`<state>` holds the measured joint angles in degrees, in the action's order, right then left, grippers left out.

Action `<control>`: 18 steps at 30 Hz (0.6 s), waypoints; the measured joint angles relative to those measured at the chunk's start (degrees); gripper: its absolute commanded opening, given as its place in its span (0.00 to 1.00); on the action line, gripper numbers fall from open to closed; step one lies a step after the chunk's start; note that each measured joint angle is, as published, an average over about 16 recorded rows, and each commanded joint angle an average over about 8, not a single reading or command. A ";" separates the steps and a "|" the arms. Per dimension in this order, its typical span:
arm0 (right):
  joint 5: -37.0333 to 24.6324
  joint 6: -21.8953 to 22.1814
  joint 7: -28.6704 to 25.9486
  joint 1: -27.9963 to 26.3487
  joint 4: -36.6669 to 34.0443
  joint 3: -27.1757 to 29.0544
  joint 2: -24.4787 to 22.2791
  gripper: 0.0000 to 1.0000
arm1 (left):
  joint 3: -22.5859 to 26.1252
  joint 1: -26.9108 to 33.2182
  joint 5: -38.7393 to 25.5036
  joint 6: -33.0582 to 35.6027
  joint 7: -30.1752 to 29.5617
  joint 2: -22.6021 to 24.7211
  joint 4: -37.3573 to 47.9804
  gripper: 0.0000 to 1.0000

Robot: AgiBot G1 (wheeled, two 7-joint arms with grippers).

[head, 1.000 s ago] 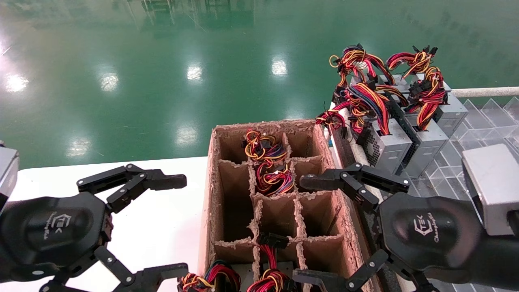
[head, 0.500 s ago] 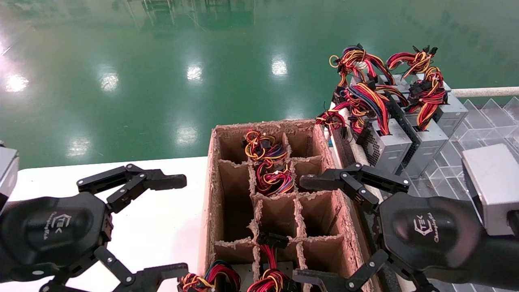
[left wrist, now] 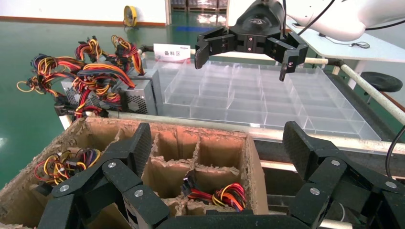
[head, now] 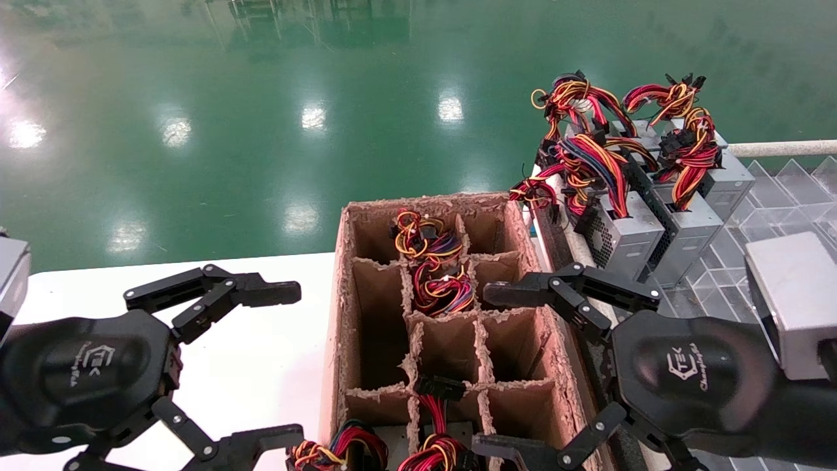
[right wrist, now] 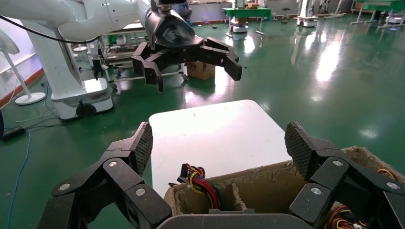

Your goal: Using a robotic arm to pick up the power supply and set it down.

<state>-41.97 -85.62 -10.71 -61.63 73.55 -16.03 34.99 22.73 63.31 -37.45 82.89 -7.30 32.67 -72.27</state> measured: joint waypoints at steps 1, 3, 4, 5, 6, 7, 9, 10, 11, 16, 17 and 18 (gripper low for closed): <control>0.00 0.00 0.00 0.00 0.00 0.00 0.00 1.00 | 0.00 0.00 0.00 0.00 0.00 0.00 0.00 1.00; 0.00 0.00 0.00 0.00 0.00 0.00 0.00 1.00 | 0.00 0.00 0.00 0.00 0.00 0.00 0.00 1.00; 0.00 0.00 0.00 0.00 0.00 0.00 0.00 1.00 | 0.00 0.00 0.00 0.00 0.00 0.00 0.00 1.00; 0.00 0.00 0.00 0.00 0.00 0.00 0.00 1.00 | 0.00 0.00 0.00 0.00 0.00 0.00 0.00 1.00; 0.00 0.00 0.00 0.00 0.00 0.00 0.00 1.00 | 0.00 0.00 0.00 0.00 0.00 0.00 0.00 1.00; 0.00 0.00 0.00 0.00 0.00 0.00 0.00 1.00 | 0.00 0.00 0.00 0.00 0.00 0.00 0.00 1.00; 0.00 0.00 0.00 0.00 0.00 0.00 0.00 1.00 | 0.00 0.00 0.00 0.00 0.00 0.00 0.00 1.00; 0.00 0.00 0.00 0.00 0.00 0.00 0.00 1.00 | 0.00 0.00 0.00 0.00 0.00 0.00 0.00 1.00; 0.00 0.00 0.00 0.00 0.00 0.00 0.00 1.00 | 0.00 0.00 0.00 0.00 0.00 0.00 0.00 1.00; 0.00 0.00 0.00 0.00 0.00 0.00 0.00 1.00 | 0.00 0.00 0.00 0.00 0.00 0.00 0.00 1.00; 0.00 0.00 0.00 0.00 0.00 0.00 0.00 1.00 | 0.00 0.00 0.00 0.00 0.00 0.00 0.00 1.00; 0.00 0.00 0.00 0.00 0.00 0.00 0.00 1.00 | 0.00 0.00 0.00 0.00 0.00 0.00 0.00 1.00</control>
<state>-41.97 -85.62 -10.71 -61.63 73.55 -16.03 34.99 22.73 63.31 -37.45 82.89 -7.30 32.67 -72.27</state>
